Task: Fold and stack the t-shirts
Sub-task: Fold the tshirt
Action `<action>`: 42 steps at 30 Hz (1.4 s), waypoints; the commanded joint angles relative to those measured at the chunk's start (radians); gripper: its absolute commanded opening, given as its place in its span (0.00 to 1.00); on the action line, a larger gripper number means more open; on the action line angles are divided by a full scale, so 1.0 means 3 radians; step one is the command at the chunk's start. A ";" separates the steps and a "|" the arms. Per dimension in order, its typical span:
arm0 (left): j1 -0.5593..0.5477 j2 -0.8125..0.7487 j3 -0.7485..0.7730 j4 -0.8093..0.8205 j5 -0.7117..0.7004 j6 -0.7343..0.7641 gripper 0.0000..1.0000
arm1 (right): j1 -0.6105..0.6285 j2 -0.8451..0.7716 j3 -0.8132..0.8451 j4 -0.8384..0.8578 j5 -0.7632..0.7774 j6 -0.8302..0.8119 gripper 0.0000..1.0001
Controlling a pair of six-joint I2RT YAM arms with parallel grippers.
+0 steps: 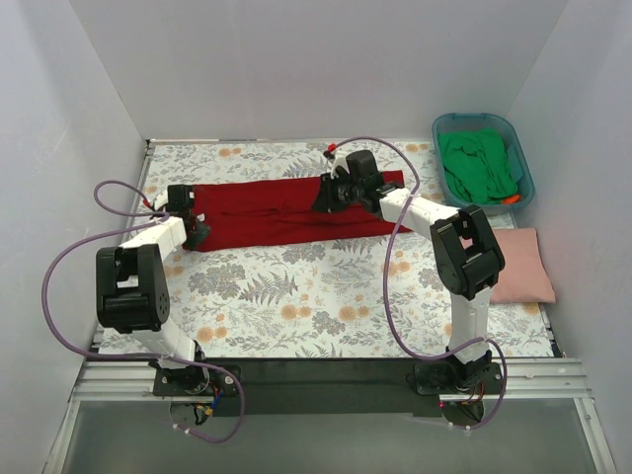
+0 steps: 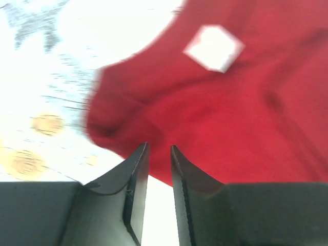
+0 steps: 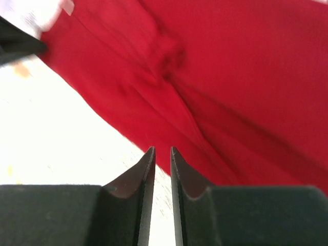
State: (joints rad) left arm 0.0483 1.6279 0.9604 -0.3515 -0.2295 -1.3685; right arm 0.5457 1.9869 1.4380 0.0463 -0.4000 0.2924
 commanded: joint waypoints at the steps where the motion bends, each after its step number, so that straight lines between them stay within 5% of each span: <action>1: 0.0105 0.0050 0.0000 0.0083 -0.0196 -0.0020 0.21 | 0.0022 -0.0042 -0.0125 -0.0149 0.0121 -0.0294 0.23; 27: 0.0146 0.0265 -0.0005 -0.0020 -0.0447 0.0021 0.16 | -0.0014 0.0576 0.0355 -0.0339 0.1077 -0.0514 0.20; 36: 0.0146 0.0239 -0.0011 -0.0020 -0.0473 0.0037 0.16 | -0.0331 0.0592 0.0749 -0.0379 0.1486 -0.0709 0.27; 42: 0.0146 0.0198 -0.0005 -0.0030 -0.0478 0.0031 0.19 | -0.0724 0.0183 0.0296 -0.0456 0.1222 -0.0515 0.33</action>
State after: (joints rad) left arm 0.0875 1.6974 0.9455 -0.3389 -0.3264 -1.3678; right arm 0.3832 2.1540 1.6032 -0.0757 -0.0067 0.1146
